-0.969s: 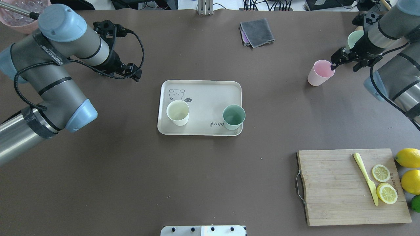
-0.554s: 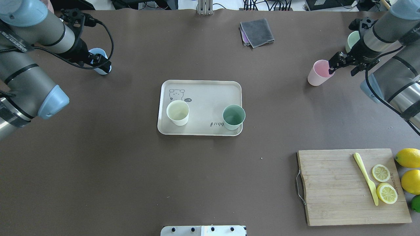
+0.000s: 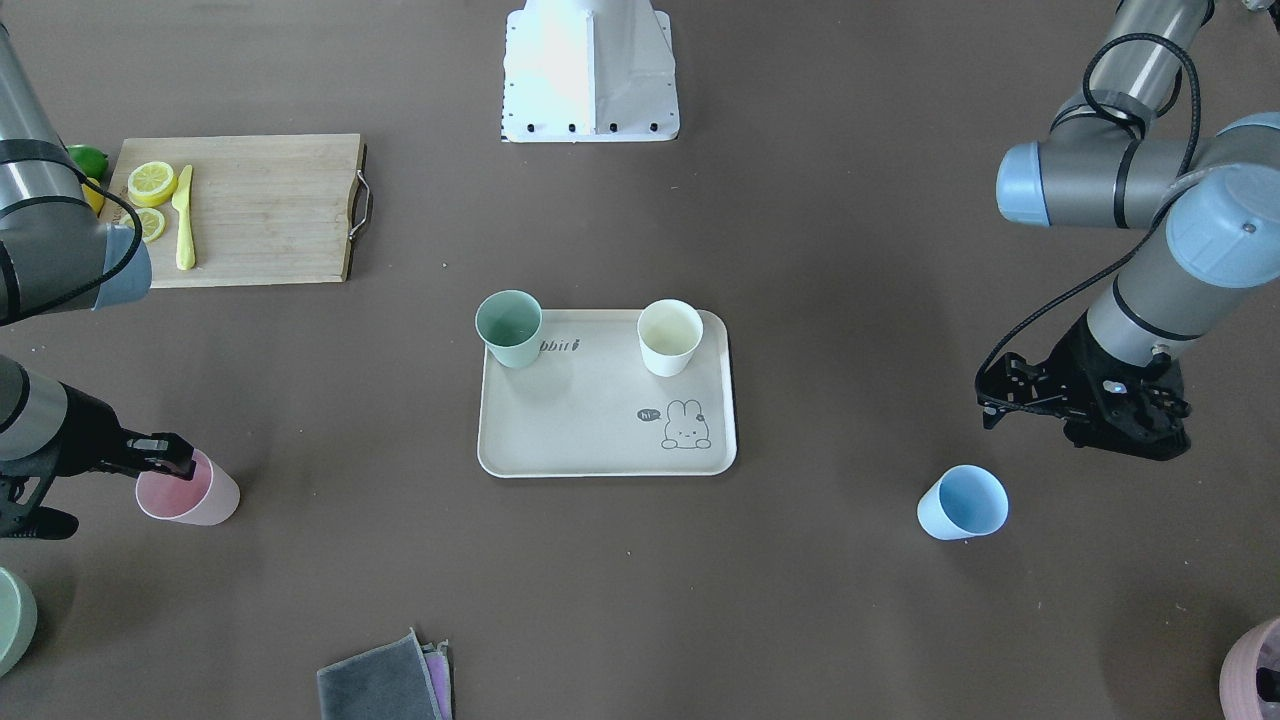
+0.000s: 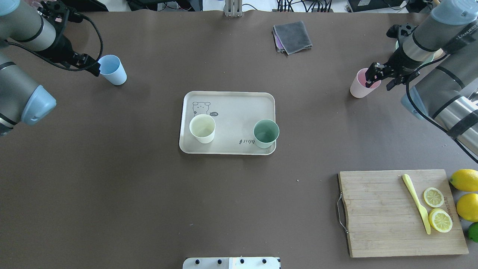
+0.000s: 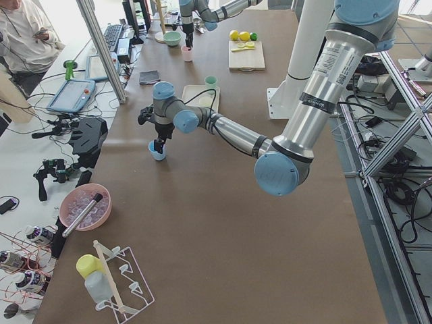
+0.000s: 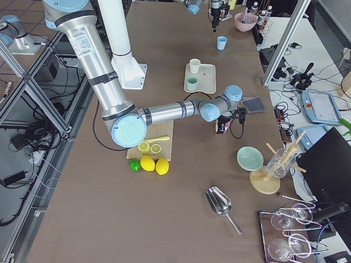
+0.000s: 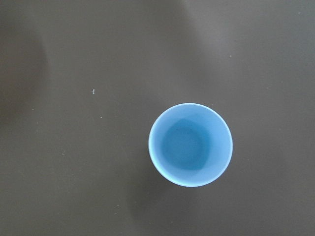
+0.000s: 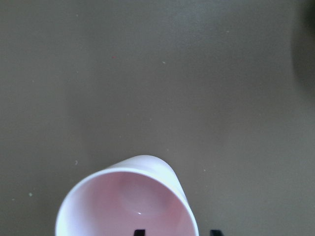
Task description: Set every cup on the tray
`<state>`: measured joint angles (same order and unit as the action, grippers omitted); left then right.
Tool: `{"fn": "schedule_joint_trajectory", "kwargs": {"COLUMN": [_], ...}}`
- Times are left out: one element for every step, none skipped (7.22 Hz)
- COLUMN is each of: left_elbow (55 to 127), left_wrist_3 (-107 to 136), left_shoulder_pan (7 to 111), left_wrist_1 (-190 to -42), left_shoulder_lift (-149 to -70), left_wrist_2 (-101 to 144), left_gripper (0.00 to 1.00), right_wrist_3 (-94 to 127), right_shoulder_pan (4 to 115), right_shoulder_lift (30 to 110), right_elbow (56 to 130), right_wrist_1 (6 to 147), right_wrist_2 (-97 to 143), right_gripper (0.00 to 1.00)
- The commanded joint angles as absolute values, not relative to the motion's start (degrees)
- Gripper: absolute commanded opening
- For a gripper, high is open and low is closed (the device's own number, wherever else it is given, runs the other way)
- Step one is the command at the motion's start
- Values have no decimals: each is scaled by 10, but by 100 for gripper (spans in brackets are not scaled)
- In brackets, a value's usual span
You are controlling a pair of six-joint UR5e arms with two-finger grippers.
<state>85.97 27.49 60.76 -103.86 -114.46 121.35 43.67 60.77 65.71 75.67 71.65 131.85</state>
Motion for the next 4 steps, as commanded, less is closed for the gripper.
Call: {"fn": "schedule_joint_trajectory", "kwargs": {"left_elbow": [785,775,753,735], "left_wrist_3": [274,301,309,311], "left_shoulder_pan": [610,612,612,612], "left_wrist_1": [-1043,-1043,-1047,-1070], "left_shoulder_lift": [-1183,-1197,-1212,-1215], "left_wrist_2": [1214,1214,1215,1215], "left_gripper": [97,92,88,81], "right_wrist_3": [450,482,529,575], "right_shoulder_pan": [606,601,575,556], "right_shoulder_lift": [642,609,585,558], "right_elbow": [772,775,776,779], "right_wrist_1": [717,721,715,715], "right_wrist_2": [1325,1331,1331,1329], "right_gripper": [0,0,0,0]}}
